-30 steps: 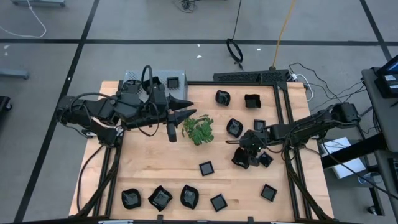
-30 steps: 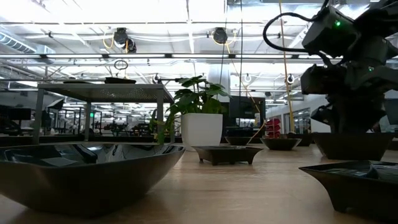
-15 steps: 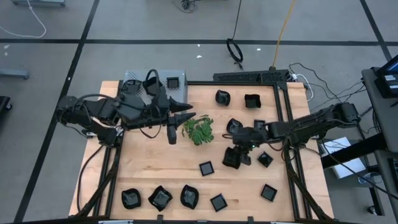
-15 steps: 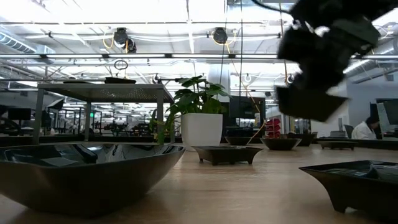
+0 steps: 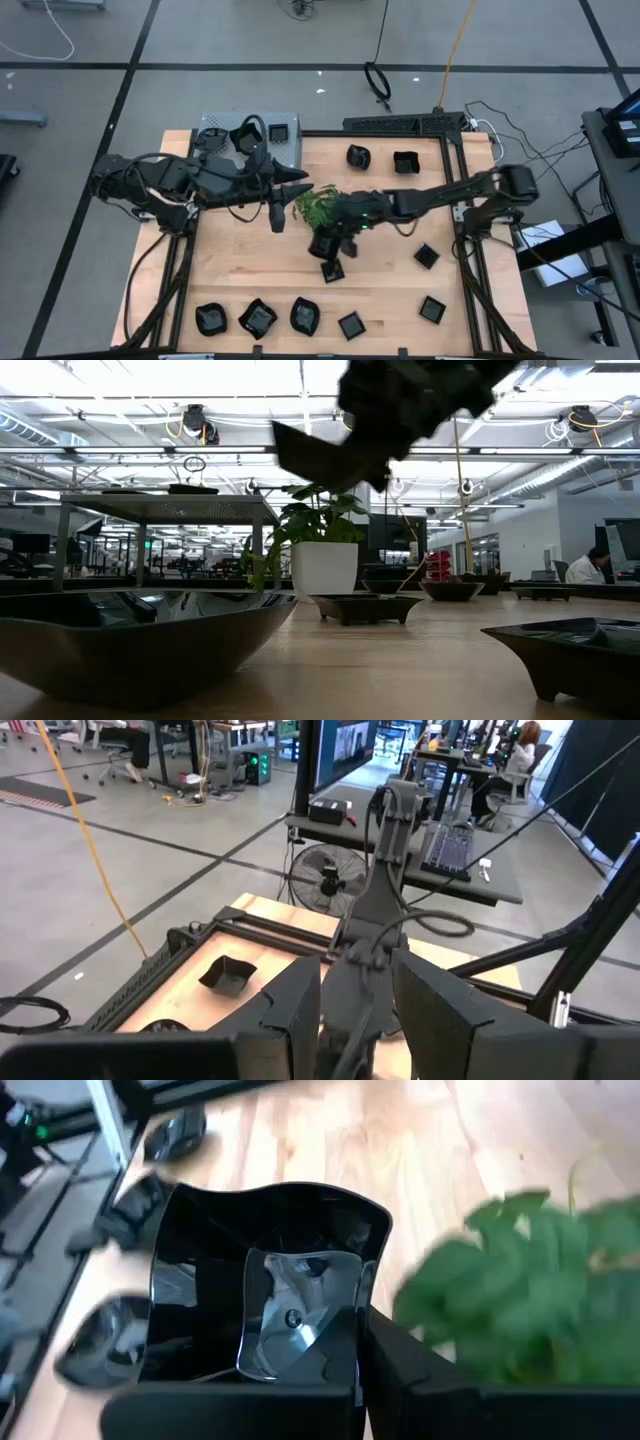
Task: Pick & Place Mini shaped plates
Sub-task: Stack the distorted square plate on top of the distorted square plate on the shelf
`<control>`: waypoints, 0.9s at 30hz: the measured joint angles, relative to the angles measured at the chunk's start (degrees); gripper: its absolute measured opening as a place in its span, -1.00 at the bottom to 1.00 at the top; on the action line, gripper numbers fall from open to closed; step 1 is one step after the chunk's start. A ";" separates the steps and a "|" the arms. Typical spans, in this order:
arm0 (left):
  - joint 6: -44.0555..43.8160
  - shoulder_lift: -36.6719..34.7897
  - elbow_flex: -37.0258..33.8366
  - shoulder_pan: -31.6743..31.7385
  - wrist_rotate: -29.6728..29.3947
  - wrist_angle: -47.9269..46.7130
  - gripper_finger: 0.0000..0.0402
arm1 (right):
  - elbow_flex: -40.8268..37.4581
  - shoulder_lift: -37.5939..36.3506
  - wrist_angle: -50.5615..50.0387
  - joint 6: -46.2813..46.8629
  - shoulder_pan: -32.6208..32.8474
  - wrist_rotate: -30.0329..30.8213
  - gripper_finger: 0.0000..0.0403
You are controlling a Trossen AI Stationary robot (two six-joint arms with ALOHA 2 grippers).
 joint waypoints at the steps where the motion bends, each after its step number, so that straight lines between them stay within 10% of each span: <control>1: 0.04 0.00 0.00 0.00 0.00 -0.02 -0.37 | 2.01 1.78 0.05 1.00 0.00 0.04 -1.00; 27: 5.33 -0.04 0.00 0.00 0.00 -1.20 -0.37 | 9.26 19.17 10.53 20.72 3.91 0.19 -1.00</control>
